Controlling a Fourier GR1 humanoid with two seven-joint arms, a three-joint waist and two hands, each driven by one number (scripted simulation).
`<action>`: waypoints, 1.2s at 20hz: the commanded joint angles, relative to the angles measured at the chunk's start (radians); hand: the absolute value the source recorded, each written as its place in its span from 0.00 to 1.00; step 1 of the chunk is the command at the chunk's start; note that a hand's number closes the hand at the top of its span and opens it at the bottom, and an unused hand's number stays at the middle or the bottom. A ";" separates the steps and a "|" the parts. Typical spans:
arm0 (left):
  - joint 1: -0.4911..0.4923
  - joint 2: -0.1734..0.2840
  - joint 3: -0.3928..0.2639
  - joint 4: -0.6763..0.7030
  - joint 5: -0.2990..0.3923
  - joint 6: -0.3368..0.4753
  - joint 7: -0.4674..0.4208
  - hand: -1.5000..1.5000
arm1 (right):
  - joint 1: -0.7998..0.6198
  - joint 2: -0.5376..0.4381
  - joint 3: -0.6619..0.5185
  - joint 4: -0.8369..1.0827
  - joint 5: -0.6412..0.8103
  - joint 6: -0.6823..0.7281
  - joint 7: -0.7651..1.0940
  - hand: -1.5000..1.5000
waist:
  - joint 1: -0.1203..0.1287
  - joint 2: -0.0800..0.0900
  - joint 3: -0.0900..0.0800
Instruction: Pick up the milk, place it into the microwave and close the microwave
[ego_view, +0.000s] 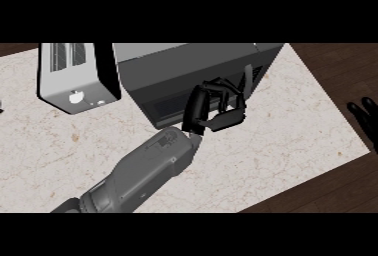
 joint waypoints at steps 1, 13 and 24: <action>-0.068 0.000 0.041 0.069 0.030 -0.019 -0.016 1.00 | -0.009 -0.014 -0.004 -0.012 -0.028 0.000 0.021 0.00 | -0.012 0.010 -0.001; -0.060 0.000 0.017 0.098 0.079 -0.027 -0.099 1.00 | -0.040 -0.046 -0.027 -0.021 -0.093 -0.018 0.068 0.00 | -0.016 0.019 0.000; -0.077 0.001 0.009 0.115 0.127 -0.023 -0.136 1.00 | -0.054 -0.082 -0.049 -0.035 -0.141 -0.026 0.106 0.00 | -0.034 0.015 0.001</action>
